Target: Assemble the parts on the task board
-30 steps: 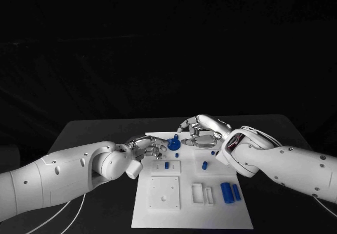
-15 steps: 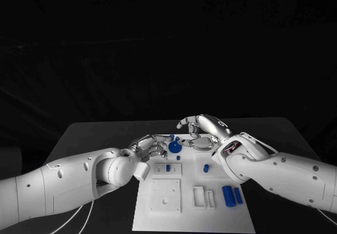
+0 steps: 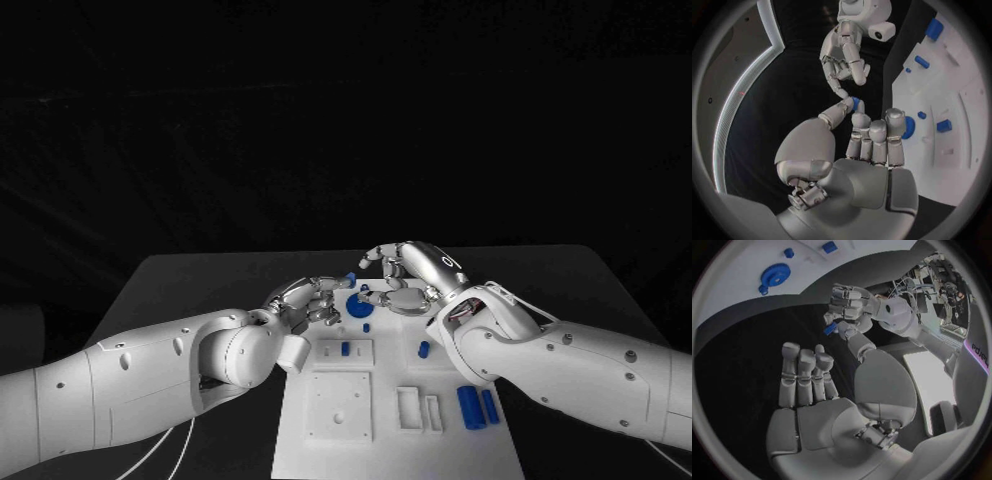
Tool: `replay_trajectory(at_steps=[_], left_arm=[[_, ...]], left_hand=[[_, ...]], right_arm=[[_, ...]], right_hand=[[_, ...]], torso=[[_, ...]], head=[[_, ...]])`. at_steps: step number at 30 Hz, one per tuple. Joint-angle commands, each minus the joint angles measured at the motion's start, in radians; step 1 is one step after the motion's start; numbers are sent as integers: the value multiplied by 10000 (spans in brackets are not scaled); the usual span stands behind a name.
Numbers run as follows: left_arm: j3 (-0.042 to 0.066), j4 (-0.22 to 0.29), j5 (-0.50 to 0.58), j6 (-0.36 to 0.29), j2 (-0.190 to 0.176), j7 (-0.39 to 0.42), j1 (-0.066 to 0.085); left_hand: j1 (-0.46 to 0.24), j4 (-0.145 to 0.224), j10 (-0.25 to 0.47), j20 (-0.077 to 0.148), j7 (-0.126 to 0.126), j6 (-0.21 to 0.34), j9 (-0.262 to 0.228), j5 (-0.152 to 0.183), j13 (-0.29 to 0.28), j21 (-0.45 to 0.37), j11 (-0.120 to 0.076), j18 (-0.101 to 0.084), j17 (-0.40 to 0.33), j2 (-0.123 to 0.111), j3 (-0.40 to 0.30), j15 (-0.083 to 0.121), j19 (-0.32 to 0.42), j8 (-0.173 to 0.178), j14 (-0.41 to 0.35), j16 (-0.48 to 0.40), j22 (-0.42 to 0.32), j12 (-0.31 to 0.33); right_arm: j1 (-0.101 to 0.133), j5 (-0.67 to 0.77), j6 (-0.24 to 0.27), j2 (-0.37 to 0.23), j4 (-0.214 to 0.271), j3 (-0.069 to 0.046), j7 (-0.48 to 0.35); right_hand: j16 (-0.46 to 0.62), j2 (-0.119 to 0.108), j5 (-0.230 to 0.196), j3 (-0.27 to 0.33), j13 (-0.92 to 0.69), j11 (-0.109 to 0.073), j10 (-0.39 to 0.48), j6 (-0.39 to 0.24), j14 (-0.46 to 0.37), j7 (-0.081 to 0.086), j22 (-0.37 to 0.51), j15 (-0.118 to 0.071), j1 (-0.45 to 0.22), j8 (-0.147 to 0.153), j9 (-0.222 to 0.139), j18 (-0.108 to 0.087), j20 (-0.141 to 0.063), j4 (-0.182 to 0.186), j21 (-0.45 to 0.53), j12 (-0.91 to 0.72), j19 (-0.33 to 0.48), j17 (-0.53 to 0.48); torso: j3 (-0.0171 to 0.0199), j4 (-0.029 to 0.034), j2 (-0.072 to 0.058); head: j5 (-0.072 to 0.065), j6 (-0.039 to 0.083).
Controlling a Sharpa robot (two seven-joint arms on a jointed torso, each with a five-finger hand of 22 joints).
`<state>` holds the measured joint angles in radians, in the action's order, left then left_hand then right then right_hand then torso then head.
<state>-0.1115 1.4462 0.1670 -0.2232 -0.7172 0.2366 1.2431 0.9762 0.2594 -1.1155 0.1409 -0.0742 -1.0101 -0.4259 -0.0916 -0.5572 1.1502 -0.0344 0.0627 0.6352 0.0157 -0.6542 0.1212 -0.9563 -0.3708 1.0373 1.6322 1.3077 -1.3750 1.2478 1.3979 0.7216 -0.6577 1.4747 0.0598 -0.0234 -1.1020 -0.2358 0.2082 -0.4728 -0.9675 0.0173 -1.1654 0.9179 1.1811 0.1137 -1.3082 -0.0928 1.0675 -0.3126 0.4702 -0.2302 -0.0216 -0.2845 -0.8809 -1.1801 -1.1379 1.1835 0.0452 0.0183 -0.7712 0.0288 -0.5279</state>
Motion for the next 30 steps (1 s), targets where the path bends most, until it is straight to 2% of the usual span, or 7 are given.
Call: replay_trajectory(at_steps=[1,8,18,30], left_arm=[[6,31,76,99,41,348,-3],[6,11,29,164,70,327,-4],[6,39,-38,260,76,274,-9],[6,47,-259,640,81,131,-9]], left_hand=[[19,19,-171,1056,14,-23,1,15,-168,141,-63,223,43,82,13,270,-94,54,384,124,229,-264],[-4,-10,-228,1038,0,-14,11,57,-296,248,-51,289,49,94,3,255,-117,89,430,173,214,-459],[3,-10,-234,1031,-3,-5,15,50,-322,270,-47,309,43,116,-12,250,-113,103,435,173,209,-495],[3,-9,-220,1023,-9,8,19,41,-337,285,-41,322,35,133,-23,245,-105,117,433,165,204,-506]], right_arm=[[-45,264,83,101,-50,-4,240],[-54,387,246,270,-210,-6,357],[-59,410,434,363,-233,-7,328],[-104,508,418,484,-333,-8,348]], right_hand=[[-85,-64,-48,78,-35,-99,11,180,36,65,-190,-33,-68,-42,31,-316,-8,-15,-87,-92,-70,29],[-194,-62,-33,103,-135,-157,-4,346,56,2,-191,-86,-119,-136,140,-316,-67,-12,-219,-189,-101,103],[-265,-20,-101,-10,-206,-238,-50,551,90,-84,-175,-157,-57,-265,306,-316,-122,3,-341,-241,-136,145],[-301,61,-687,-602,-277,-397,-164,929,138,-250,-127,-288,213,-498,737,-316,-168,11,-502,-209,-135,154]], torso=[[5,-5,-7],[11,19,-8],[24,1,-9],[17,7,-12]], head=[[14,4],[-5,-6],[36,-33],[62,-79]])
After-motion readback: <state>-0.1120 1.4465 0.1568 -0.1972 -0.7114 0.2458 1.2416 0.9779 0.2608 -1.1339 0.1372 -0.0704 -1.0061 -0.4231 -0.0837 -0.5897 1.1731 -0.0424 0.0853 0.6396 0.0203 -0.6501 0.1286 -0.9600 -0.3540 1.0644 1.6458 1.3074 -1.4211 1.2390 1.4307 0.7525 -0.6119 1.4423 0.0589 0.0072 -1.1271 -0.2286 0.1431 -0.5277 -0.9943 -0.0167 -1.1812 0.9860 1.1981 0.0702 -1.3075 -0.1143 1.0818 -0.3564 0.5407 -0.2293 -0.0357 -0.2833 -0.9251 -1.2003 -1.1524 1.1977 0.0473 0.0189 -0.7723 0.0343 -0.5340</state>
